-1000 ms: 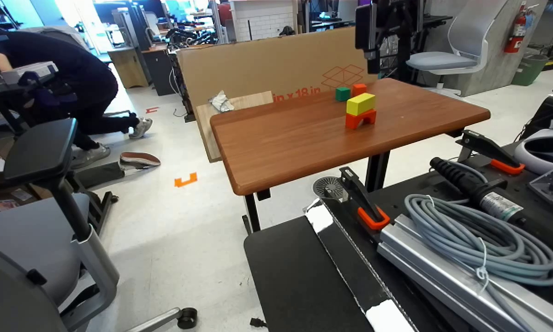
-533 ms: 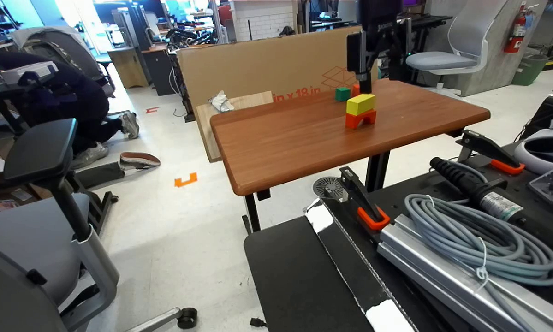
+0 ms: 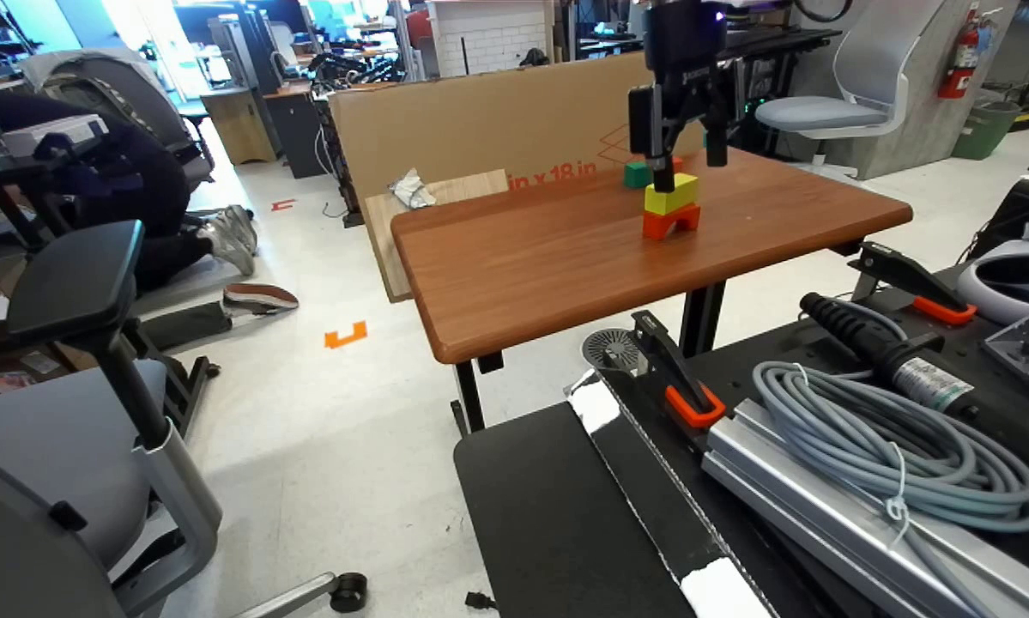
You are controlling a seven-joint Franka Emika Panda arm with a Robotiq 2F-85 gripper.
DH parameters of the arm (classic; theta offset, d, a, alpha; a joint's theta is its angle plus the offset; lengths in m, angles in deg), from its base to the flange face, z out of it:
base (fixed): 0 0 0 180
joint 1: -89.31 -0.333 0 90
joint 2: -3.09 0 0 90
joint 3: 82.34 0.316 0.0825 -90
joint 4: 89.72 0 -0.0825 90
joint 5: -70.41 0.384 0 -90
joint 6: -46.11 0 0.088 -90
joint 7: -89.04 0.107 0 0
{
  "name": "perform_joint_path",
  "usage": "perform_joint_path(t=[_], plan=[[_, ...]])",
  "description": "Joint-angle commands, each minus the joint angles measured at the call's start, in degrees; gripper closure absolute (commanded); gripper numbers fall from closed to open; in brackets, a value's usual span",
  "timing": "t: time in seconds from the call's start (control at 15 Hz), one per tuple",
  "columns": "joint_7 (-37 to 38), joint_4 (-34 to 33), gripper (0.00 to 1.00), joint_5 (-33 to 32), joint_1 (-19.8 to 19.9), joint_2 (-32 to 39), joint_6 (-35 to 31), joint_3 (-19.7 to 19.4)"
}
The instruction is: Put the yellow block on top of the blocks at the back.
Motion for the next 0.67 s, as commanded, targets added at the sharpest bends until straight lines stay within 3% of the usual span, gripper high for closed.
perform_joint_path(t=[0.0, 0.53, 0.6], plan=[[2.3, -3.5, 0.0, -2.2, -1.3, 3.3, 0.6, -0.3], [3.6, -7.2, 0.0, -3.2, -2.0, 6.4, 1.6, -1.1], [3.6, -7.5, 0.25, -3.2, -1.9, 6.6, 1.7, -1.0]])
